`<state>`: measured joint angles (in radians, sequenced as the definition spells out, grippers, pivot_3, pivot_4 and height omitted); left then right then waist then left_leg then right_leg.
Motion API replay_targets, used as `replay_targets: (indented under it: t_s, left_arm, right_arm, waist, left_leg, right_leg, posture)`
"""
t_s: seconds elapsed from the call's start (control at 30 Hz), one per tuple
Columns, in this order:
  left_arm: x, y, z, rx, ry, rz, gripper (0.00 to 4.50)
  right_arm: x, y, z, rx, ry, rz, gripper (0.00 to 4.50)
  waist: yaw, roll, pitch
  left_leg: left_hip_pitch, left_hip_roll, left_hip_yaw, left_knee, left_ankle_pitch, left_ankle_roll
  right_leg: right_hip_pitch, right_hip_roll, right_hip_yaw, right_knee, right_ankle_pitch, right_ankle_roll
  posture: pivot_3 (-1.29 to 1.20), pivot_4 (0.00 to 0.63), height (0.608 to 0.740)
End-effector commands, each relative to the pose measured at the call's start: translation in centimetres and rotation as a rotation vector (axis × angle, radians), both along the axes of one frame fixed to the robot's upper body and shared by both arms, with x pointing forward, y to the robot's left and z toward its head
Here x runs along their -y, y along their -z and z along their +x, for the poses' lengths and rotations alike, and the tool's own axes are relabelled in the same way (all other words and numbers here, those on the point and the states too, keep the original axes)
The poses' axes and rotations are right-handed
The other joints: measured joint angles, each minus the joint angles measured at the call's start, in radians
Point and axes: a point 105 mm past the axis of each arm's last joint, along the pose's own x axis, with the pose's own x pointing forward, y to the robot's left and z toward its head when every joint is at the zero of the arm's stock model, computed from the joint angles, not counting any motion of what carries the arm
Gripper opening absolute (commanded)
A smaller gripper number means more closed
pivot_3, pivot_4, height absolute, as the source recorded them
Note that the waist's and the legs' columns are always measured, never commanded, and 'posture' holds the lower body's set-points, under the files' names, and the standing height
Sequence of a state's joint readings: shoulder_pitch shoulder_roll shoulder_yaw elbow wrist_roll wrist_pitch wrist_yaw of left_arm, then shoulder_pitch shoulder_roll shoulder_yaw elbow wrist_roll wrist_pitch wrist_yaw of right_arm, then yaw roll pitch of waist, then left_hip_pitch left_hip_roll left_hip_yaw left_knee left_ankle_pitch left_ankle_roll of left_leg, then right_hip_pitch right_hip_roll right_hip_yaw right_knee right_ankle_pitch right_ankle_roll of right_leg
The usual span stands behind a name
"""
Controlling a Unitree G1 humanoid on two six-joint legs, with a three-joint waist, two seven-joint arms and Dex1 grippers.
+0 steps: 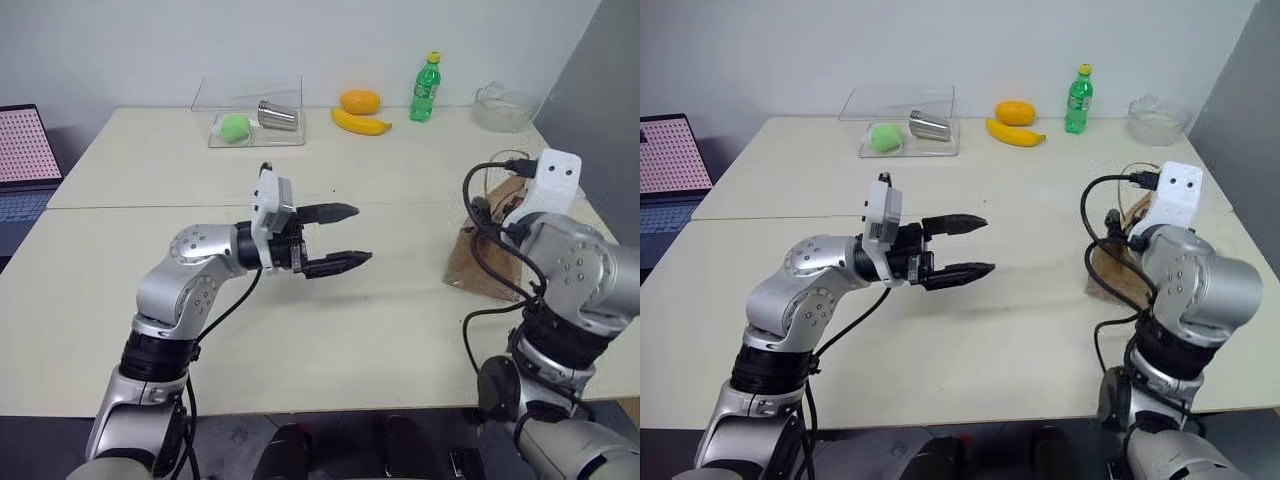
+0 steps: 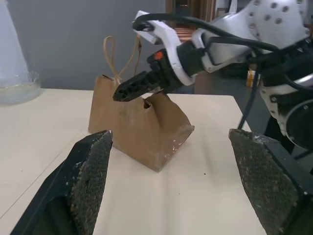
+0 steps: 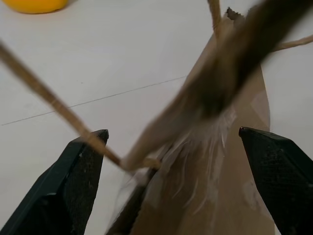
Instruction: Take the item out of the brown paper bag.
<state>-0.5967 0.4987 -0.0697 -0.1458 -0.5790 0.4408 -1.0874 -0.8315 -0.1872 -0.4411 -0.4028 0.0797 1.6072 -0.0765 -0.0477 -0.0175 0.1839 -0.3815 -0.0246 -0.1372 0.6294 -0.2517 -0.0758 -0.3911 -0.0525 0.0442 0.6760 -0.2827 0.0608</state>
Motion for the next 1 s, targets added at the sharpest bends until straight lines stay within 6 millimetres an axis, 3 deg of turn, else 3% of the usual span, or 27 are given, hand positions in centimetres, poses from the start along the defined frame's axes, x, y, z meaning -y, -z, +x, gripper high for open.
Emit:
replay_targets:
  t_s: [0.03,0.27,0.37,0.73,0.9,1.0]
  left_arm:
    - [0.3,-0.8,-0.2,0.055,0.024,-0.005,4.01]
    - [0.6,-0.6,0.0,0.067,0.019,-0.01,4.01]
    - [0.8,-0.4,0.0,0.07,0.015,-0.016,4.06]
    - [0.7,-0.7,0.5,0.084,-0.007,-0.027,4.06]
    - [0.3,-0.9,0.8,0.072,-0.029,-0.032,4.06]
    - [-0.2,-0.8,0.9,0.057,-0.044,-0.031,4.06]
  right_arm:
    - [0.5,-0.6,0.6,-0.018,0.005,0.0,4.5]
    - [1.0,-0.5,1.4,-0.082,-0.025,-0.024,4.5]
    - [1.2,-0.4,1.8,-0.112,-0.037,-0.029,3.94]
    - [1.5,0.1,2.0,-0.138,-0.034,0.014,0.06]
    - [0.1,-1.7,1.9,-0.097,-0.187,-0.071,0.02]
    - [-1.9,-2.7,1.5,-0.079,-0.357,-0.13,0.02]
  waist:
    - [-0.003,0.0,0.0]
    - [-0.007,0.0,0.0]
    - [-0.008,0.0,0.0]
    - [-0.009,0.0,0.0]
    - [-0.01,0.003,0.002]
    - [-0.011,0.003,0.002]
  left_leg:
    - [0.0,0.0,0.0,0.0,0.0,0.0]
    - [0.0,0.0,0.0,0.0,0.0,0.0]
    - [0.0,0.0,0.001,0.0,0.0,0.0]
    - [-0.001,0.0,0.001,0.0,0.0,0.0]
    - [-0.001,0.0,0.001,0.0,0.0,0.0]
    - [-0.001,0.0,0.001,0.0,0.0,0.0]
  right_leg:
    - [0.0,0.0,0.0,0.0,0.0,0.0]
    - [0.0,0.0,0.001,0.0,0.0,0.0]
    - [0.0,0.0,0.001,0.0,0.0,0.0]
    - [0.0,0.0,0.001,0.0,0.0,0.0]
    - [-0.001,0.0,0.001,0.0,0.0,0.0]
    - [-0.001,0.0,0.001,0.0,0.0,0.0]
  posture:
    - [0.0,0.15,0.74]
    - [0.0,0.15,0.74]
    - [0.0,0.15,0.74]
    - [0.0,0.15,0.74]
    - [0.0,0.15,0.74]
    - [0.0,0.15,0.74]
